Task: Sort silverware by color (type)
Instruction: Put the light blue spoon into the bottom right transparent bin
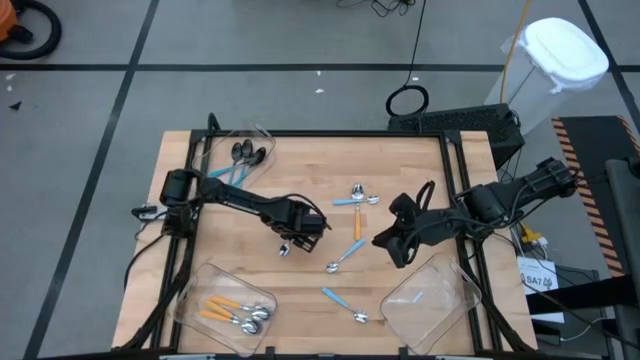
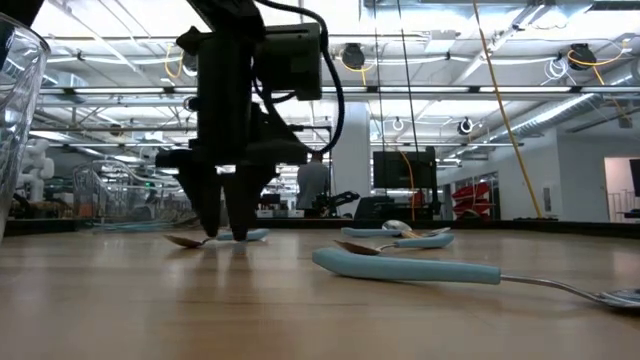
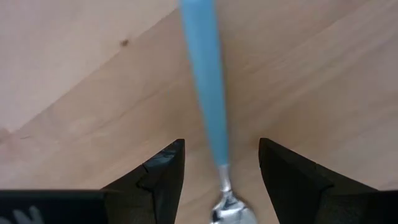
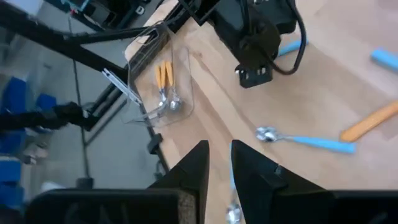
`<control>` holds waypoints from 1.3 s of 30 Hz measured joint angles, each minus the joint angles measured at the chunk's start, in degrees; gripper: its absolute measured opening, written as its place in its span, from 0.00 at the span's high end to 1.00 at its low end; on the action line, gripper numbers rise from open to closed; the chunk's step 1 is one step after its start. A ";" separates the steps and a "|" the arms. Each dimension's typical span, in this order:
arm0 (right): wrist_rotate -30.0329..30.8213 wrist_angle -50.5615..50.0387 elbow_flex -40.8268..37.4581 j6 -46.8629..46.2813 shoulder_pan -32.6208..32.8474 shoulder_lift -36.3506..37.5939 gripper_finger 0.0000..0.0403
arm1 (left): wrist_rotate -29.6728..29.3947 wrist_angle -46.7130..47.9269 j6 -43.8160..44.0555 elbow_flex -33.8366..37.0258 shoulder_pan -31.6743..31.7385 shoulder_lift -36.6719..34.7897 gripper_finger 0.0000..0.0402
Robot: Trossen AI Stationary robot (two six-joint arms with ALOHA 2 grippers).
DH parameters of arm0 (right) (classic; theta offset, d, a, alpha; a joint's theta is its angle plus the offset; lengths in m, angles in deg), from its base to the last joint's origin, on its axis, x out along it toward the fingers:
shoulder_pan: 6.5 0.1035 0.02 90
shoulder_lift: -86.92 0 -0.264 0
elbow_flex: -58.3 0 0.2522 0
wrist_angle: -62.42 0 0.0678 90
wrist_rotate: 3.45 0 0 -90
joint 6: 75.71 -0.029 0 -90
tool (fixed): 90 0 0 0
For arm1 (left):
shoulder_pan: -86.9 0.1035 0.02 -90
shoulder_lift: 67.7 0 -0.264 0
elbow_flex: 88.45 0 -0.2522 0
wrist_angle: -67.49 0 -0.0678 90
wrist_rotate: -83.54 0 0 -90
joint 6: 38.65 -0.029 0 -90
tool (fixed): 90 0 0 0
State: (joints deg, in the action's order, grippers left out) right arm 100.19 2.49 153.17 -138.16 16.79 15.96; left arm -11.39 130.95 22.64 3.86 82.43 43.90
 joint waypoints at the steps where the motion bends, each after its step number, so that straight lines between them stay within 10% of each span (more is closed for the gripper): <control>1: -0.08 -0.19 0.00 1.59 -0.16 0.00 0.84 | -0.04 0.10 0.19 -0.01 -0.12 0.30 0.49; 22: -1.94 -8.24 0.02 20.62 -5.70 0.35 0.84 | 2.63 -4.00 1.83 -0.24 -0.70 1.59 0.82; 39: -3.37 -8.20 0.02 11.47 -6.35 0.35 0.84 | 0.79 -2.98 -3.90 -1.43 -1.67 1.82 0.97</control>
State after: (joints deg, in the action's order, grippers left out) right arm 96.82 -5.71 153.19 -126.69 10.44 16.31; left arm -10.61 127.98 18.74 2.43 80.76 45.71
